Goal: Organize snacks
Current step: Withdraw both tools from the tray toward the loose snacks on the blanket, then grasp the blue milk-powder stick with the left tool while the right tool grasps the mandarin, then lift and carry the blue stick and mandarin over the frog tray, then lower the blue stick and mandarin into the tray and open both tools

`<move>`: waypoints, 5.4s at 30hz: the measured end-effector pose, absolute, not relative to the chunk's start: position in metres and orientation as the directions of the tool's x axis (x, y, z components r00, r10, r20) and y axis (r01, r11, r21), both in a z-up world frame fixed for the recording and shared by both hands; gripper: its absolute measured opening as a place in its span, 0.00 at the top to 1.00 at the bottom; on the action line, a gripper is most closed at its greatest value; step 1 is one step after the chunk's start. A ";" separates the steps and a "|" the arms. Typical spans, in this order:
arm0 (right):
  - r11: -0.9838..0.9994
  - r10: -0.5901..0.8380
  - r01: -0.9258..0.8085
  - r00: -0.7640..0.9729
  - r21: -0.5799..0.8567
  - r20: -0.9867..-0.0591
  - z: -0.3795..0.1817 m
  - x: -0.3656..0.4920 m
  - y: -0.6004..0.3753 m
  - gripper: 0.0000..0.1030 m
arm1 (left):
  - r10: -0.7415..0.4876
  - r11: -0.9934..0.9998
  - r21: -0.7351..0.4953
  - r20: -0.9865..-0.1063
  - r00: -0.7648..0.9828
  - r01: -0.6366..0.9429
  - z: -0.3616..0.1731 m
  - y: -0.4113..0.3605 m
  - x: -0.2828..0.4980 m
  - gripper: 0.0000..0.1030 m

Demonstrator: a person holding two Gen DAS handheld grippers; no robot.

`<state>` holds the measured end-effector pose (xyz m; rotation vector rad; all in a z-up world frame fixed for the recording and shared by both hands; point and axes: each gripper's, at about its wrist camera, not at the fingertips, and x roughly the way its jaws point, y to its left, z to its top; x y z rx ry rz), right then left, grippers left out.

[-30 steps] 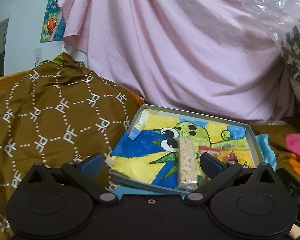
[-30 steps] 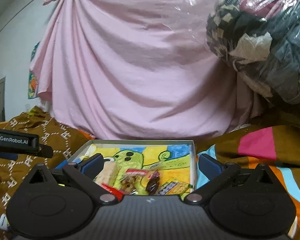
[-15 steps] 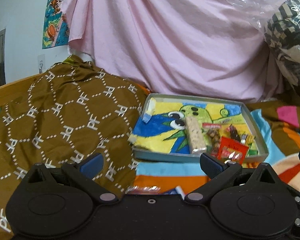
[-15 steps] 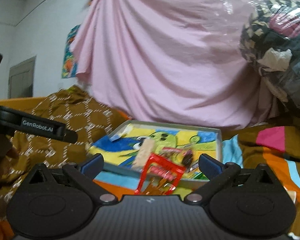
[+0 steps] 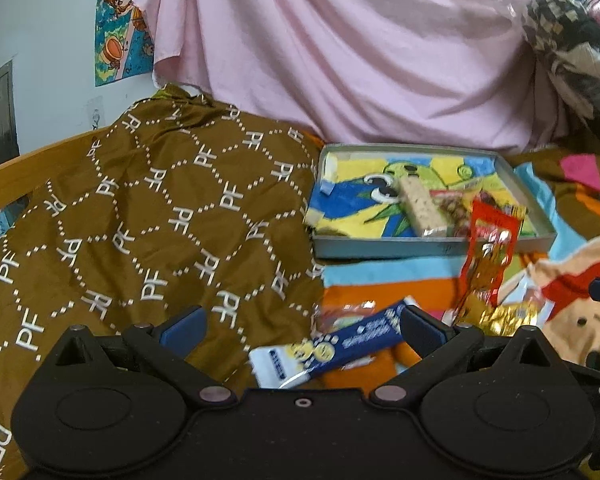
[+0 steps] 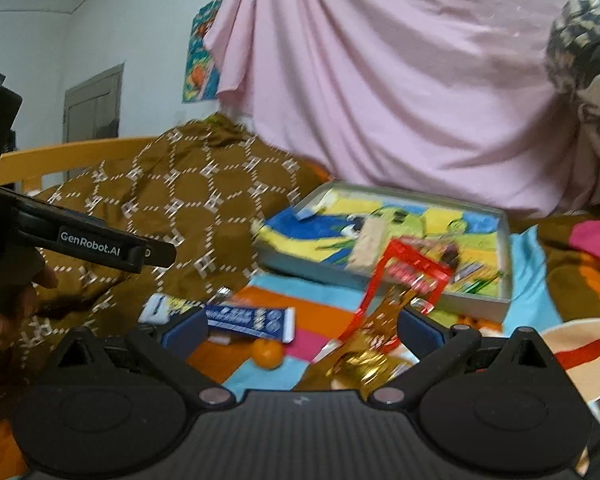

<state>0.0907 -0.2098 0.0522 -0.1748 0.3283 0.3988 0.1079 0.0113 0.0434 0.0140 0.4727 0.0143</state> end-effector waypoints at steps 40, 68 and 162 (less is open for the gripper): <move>0.896 0.267 -0.418 0.775 -0.148 -0.572 0.002 0.160 -0.169 0.00 | 0.008 0.899 0.366 -0.563 0.826 0.241 -0.006 0.002 0.165 0.01; 0.701 0.435 -0.677 0.655 -0.224 -0.618 -0.030 0.216 -0.162 0.19 | -0.030 0.740 0.483 -0.672 0.740 0.468 -0.019 -0.039 0.205 0.31; 1.000 0.009 -0.014 0.969 -0.018 -0.248 0.024 0.268 -0.320 0.62 | -0.169 0.984 -0.125 -0.446 0.879 0.126 0.074 -0.187 0.382 0.72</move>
